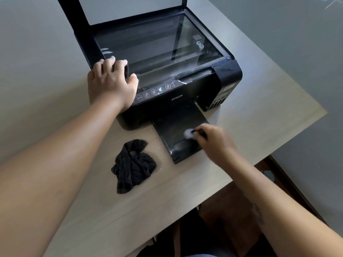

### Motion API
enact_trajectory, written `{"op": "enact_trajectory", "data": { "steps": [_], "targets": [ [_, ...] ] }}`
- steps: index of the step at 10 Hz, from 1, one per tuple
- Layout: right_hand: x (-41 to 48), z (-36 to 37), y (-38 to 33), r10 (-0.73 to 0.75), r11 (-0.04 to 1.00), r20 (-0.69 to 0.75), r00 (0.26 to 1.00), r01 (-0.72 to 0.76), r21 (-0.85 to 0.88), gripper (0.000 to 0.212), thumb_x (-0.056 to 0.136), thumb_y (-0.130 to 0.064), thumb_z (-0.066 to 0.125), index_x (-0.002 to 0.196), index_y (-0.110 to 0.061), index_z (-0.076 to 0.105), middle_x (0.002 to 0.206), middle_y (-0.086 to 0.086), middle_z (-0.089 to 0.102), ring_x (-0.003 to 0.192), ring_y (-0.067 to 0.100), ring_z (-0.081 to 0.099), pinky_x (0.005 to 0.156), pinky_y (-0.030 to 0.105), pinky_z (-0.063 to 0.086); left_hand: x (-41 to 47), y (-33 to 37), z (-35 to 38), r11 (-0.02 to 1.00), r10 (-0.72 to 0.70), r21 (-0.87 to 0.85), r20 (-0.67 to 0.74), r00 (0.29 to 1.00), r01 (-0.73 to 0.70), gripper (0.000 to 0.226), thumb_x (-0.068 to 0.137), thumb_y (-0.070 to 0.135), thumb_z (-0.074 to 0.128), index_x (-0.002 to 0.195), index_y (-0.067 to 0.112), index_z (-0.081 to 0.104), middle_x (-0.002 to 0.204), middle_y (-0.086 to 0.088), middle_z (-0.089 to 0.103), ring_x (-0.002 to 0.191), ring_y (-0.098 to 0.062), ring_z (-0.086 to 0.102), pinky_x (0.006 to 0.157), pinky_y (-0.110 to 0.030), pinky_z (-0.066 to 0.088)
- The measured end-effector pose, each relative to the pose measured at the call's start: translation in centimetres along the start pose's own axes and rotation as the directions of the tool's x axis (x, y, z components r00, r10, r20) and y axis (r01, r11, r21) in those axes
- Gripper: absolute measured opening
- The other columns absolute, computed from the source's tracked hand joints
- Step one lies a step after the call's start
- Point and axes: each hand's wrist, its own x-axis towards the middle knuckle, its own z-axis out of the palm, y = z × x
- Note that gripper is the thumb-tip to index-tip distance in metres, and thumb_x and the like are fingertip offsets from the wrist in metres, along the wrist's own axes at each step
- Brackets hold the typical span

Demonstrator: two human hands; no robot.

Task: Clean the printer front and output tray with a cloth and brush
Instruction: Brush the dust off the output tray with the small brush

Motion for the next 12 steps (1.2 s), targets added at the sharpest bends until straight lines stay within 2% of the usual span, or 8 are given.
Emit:
{"op": "enact_trajectory", "data": {
  "steps": [2,3,4,5,6,7,10,12],
  "targets": [
    [-0.7,0.8,-1.6,-0.066,0.996,0.253,0.965,0.047,0.081,0.018,0.090,-0.032,0.062,0.090,-0.015,0.067,0.081,0.000,0.066,0.075,0.020,0.061,0.065,0.035,0.050,-0.1,0.2,0.0,1.000,-0.001,-0.004,-0.005,1.000,0.001,0.052,0.093,0.049,0.034,0.139,0.028,0.040,0.155,-0.004,0.030,0.141,-0.027,0.022,0.115,-0.042,0.015],
    [-0.4,0.3,-0.3,0.131,0.991,-0.060,0.990,-0.132,-0.017,0.024,0.095,-0.033,0.053,0.085,-0.013,0.059,0.078,0.005,0.062,0.066,0.023,0.055,0.055,0.033,0.041,-0.1,0.1,0.0,1.000,-0.009,0.002,-0.006,1.000,0.009,0.052,0.092,0.049,0.034,0.139,0.028,0.041,0.155,-0.003,0.030,0.141,-0.027,0.022,0.115,-0.042,0.016],
    [-2.6,2.4,-2.5,-0.102,0.994,0.237,0.966,0.088,0.067,0.024,0.090,-0.038,0.056,0.080,-0.016,0.058,0.074,-0.001,0.063,0.064,0.022,0.057,0.056,0.036,0.046,-0.1,0.2,0.0,1.000,-0.004,-0.004,-0.007,1.000,0.004,0.052,0.092,0.049,0.034,0.138,0.027,0.041,0.155,-0.004,0.030,0.141,-0.028,0.022,0.115,-0.042,0.016],
    [-1.6,1.5,-1.4,0.039,0.989,0.085,0.996,-0.050,0.138,0.018,0.089,-0.037,0.060,0.091,-0.021,0.067,0.082,0.000,0.068,0.072,0.021,0.061,0.063,0.035,0.049,-0.1,0.2,-0.1,1.000,-0.002,-0.001,-0.008,1.000,0.002,0.051,0.092,0.049,0.034,0.138,0.028,0.042,0.155,-0.003,0.030,0.141,-0.028,0.022,0.115,-0.041,0.016],
    [0.0,-1.6,1.9,0.174,0.984,-0.089,0.981,-0.176,-0.013,0.014,0.094,-0.027,0.056,0.095,-0.015,0.063,0.081,0.005,0.061,0.070,0.024,0.053,0.060,0.034,0.042,-0.1,0.2,-0.1,1.000,-0.006,0.000,-0.010,1.000,0.006,0.051,0.092,0.049,0.034,0.138,0.028,0.041,0.155,-0.003,0.030,0.141,-0.027,0.021,0.115,-0.041,0.015],
    [1.5,-2.4,1.7,0.000,0.998,0.235,0.972,0.014,-0.060,0.007,0.091,-0.023,0.062,0.090,-0.016,0.063,0.080,0.004,0.062,0.073,0.022,0.058,0.064,0.035,0.049,-0.1,0.2,-0.1,1.000,-0.003,-0.004,-0.008,1.000,0.003,0.051,0.093,0.049,0.034,0.138,0.028,0.041,0.155,-0.003,0.030,0.141,-0.027,0.021,0.115,-0.041,0.015],
    [4.9,-3.1,-0.8,0.004,0.917,0.420,0.907,0.165,-0.364,0.018,0.096,-0.024,0.056,0.097,-0.007,0.063,0.094,0.013,0.064,0.085,0.030,0.060,0.070,0.033,0.045,-0.1,0.1,-0.1,1.000,-0.005,-0.009,-0.011,1.000,0.005,0.051,0.093,0.048,0.035,0.139,0.028,0.041,0.155,-0.004,0.030,0.141,-0.027,0.021,0.114,-0.041,0.014],
    [5.3,-3.5,-1.1,-0.027,0.900,0.288,0.957,0.148,-0.409,0.015,0.093,-0.024,0.059,0.083,-0.018,0.049,0.071,0.003,0.049,0.063,0.021,0.046,0.058,0.025,0.034,-0.1,0.2,-0.1,1.000,-0.004,-0.013,-0.010,1.000,0.004,0.051,0.093,0.049,0.035,0.139,0.028,0.041,0.155,-0.003,0.030,0.142,-0.027,0.021,0.115,-0.040,0.014]
  ]
}}
